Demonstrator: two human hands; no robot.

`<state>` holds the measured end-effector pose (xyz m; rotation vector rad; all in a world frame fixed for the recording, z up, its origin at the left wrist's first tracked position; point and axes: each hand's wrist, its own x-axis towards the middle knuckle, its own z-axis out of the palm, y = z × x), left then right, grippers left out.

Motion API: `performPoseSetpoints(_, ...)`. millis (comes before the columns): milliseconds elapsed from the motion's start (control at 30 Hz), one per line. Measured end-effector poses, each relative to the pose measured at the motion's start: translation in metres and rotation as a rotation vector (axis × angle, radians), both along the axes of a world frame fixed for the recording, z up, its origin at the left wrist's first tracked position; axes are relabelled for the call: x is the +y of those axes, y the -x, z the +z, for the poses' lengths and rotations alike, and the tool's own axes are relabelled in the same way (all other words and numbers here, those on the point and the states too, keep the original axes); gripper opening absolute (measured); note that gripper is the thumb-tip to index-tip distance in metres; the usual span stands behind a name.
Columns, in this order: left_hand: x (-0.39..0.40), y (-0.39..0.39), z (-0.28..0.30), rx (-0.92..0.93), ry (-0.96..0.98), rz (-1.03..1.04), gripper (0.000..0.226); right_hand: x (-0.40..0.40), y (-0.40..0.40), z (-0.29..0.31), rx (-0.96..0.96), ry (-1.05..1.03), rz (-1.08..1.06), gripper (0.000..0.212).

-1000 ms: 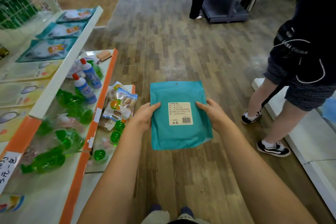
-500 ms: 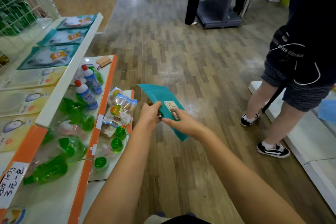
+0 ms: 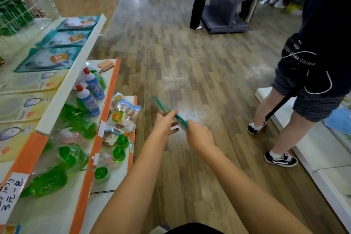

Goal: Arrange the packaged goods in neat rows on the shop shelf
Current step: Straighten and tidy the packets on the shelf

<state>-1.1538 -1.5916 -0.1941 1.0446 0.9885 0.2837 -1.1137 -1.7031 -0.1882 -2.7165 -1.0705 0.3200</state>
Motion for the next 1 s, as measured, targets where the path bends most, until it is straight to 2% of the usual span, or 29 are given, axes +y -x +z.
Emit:
performPoseSetpoints(100,0.003,0.003,-0.005,0.028,-0.012,-0.057,0.039,-0.002,-0.009,-0.001,0.124,-0.079,-0.068,0.017)
performPoseSetpoints(267,0.016,0.014,-0.016,0.135,-0.089,-0.034,0.024,-0.007,-0.029,-0.001,0.509,-0.304,-0.234,0.012)
performPoseSetpoints(333,0.023,0.018,-0.021,0.157,-0.108,-0.005,0.031,-0.013,-0.035,0.002,0.712,-0.462,-0.303,0.008)
performPoseSetpoints(500,0.032,0.025,-0.031,0.163,-0.04,0.009,0.051,-0.024,-0.045,0.001,1.104,-0.744,-0.479,0.013)
performPoseSetpoints(600,0.033,0.026,-0.037,0.173,-0.023,-0.037,0.058,-0.027,-0.045,-0.003,1.191,-0.791,-0.522,0.012)
performPoseSetpoints(733,0.027,0.027,-0.035,0.167,-0.017,-0.063,0.023,-0.031,-0.042,-0.012,1.25,-0.792,-0.559,0.01)
performPoseSetpoints(833,0.028,0.027,-0.038,0.164,-0.023,-0.075,0.01,-0.035,-0.04,-0.018,1.281,-0.773,-0.593,0.01)
performPoseSetpoints(1000,0.031,0.024,-0.037,0.145,-0.029,-0.111,0.01,-0.038,-0.041,-0.025,1.316,-0.744,-0.659,0.006)
